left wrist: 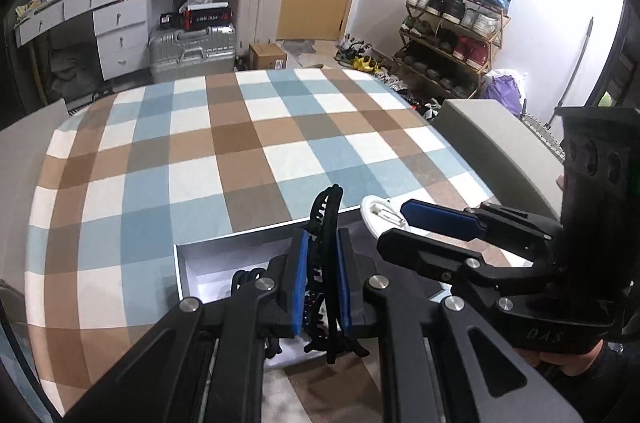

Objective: Organize jewelry

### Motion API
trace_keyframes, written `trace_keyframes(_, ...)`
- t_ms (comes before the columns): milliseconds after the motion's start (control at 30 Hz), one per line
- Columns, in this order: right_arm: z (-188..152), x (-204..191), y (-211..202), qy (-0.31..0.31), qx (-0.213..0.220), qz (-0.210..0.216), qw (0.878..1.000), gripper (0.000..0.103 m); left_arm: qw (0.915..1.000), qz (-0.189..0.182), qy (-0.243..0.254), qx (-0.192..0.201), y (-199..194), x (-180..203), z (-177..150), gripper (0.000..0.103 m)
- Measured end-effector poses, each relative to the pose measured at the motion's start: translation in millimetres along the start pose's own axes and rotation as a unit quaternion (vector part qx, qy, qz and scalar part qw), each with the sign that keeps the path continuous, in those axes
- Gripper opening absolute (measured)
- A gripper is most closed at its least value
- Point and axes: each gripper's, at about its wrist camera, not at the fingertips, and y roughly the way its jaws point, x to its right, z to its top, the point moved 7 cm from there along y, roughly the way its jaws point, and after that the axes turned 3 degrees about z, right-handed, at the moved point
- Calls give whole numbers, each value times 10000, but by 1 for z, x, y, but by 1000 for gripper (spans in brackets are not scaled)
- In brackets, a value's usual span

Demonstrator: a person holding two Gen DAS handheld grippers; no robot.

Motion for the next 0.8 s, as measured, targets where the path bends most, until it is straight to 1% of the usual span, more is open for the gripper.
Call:
trace_keyframes(167,-8,4,13,23,-186,36,9998,41,9998,-89,-147,-141,8,-3,-6,9)
trace_keyframes(233,-10,7,16,68,-174,81,9998,42,9995,-138,-229,-145,7,-4,-8,10)
trace_keyframes(267,-10,7,15,84,-155,91,9998,43,9994,-152,-265,-150,7,-4,-8,11)
trace_keyframes(300,-10,8,14,100,-119,113,9998,49,9993,-188,-297,-142,5,-5,-9,11)
trace_keyframes(333,-9,9,12,109,-43,132,9998,54,9992,-234,-308,-122,4,-4,-9,15)
trace_keyframes(367,-8,9,8,112,58,130,9998,55,9992,-241,-322,-86,1,-5,-9,21)
trace_keyframes(400,-7,9,4,109,138,109,9998,57,9993,-151,-345,-2,-3,-6,-9,26)
trace_keyframes(467,-4,10,-7,71,352,38,9993,58,9990,57,-356,259,-15,-9,-8,53)
trace_keyframes(500,-2,10,-12,63,471,-19,9989,63,9984,165,-372,402,-20,-12,-7,58)
trace_keyframes(533,0,10,-17,57,592,-63,9982,71,9970,312,-371,607,-28,-13,-6,65)
trace_keyframes(567,1,10,-24,48,759,-93,9971,75,9957,417,-360,740,-32,-14,-6,71)
trace_keyframes(633,3,9,-33,54,946,-118,9954,88,9902,785,-351,1096,-45,-17,-6,80)
trace_keyframes(667,4,8,-37,45,1051,-119,9944,92,9878,896,-352,1226,-49,-19,-5,84)
trace_keyframes(700,4,7,-40,26,1139,-143,9934,97,9840,1057,-382,1381,-53,-20,-6,85)
trace_keyframes(733,5,6,-43,4,1227,-189,9923,101,9811,1180,-408,1479,-56,-22,-6,87)
trace_keyframes(800,4,4,-47,-52,1369,-257,9902,103,9739,1461,-446,1676,-61,-27,-7,92)
